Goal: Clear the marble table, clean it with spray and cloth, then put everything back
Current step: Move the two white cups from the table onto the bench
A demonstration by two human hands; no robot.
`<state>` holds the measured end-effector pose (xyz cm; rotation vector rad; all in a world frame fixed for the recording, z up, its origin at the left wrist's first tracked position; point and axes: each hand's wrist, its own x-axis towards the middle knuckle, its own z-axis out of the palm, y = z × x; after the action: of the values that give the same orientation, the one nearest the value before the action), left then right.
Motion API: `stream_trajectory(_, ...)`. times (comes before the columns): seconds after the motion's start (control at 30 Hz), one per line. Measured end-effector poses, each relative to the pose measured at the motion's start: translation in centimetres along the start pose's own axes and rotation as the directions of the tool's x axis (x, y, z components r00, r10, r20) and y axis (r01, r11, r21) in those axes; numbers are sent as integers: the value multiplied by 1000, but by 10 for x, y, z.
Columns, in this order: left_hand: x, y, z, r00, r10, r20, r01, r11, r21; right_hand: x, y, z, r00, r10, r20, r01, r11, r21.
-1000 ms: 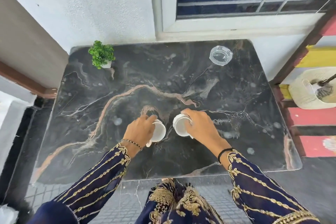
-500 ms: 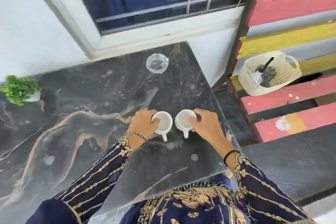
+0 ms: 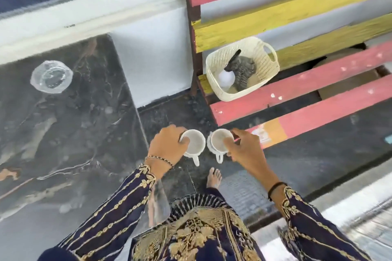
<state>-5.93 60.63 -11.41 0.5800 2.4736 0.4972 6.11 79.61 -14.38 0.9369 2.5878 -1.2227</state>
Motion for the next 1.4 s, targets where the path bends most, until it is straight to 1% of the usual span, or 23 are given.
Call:
stream_trajectory(0.1,28,31,43,996,30,81,-31,999,9,15,49,-13,998,65,4,-65,998,-17)
stream_trajectory(0.33,95,75,149,964,27,264,-23,1000,-18,63,150,-16,971,239,18,-238,971,-40)
stream_trajectory(0.47,126,85,195,947,-13,321,16,1000,-6,90,194,-14,957,288,33,-286,957,-46)
stream_trajectory(0.63,148,82,227,940,-46,338,42,999,19,109,220,-12,948,316,46,-312,947,-70)
stream_trajectory(0.9,156,79,241,941,-51,336,50,999,13,115,232,-14,937,343,74,-338,939,-65)
stream_trajectory(1.0,154,79,240,939,-50,341,50,999,7,114,231,-17,932,354,75,-348,934,-84)
stream_trajectory(1.1,149,79,235,934,-74,350,65,997,38,112,223,-25,937,346,54,-338,933,-122)
stream_trajectory(1.2,141,83,221,933,-94,347,73,995,74,108,207,-34,948,316,38,-301,930,-212)
stream_trajectory(1.27,132,86,203,941,-91,326,68,994,81,104,189,-40,963,269,28,-252,931,-265)
stream_trajectory(1.4,112,86,155,973,-58,225,44,997,65,96,138,-45,990,139,22,-131,967,-218)
